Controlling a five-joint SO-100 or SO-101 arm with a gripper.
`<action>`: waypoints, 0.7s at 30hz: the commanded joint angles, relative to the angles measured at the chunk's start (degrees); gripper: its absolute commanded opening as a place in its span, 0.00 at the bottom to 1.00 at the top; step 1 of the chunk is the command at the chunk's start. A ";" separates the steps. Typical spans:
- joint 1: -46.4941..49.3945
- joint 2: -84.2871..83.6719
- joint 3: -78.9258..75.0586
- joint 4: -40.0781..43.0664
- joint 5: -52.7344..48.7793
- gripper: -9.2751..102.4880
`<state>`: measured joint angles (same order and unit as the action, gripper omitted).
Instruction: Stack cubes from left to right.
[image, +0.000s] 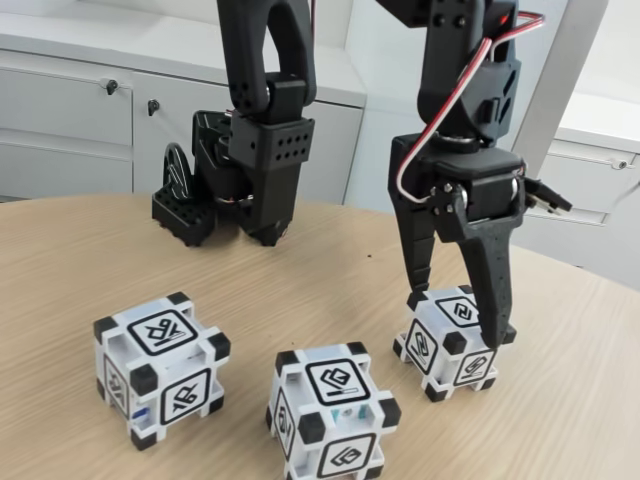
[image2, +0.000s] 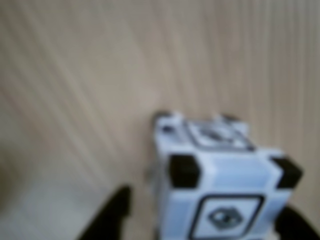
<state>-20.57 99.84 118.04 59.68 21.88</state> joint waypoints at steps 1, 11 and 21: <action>0.26 -0.35 -1.67 -0.44 0.79 0.36; 0.26 -4.48 -2.37 -0.44 0.35 0.36; 0.26 -6.33 -1.93 -0.44 -2.11 0.34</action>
<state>-20.39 93.60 117.69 59.68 20.30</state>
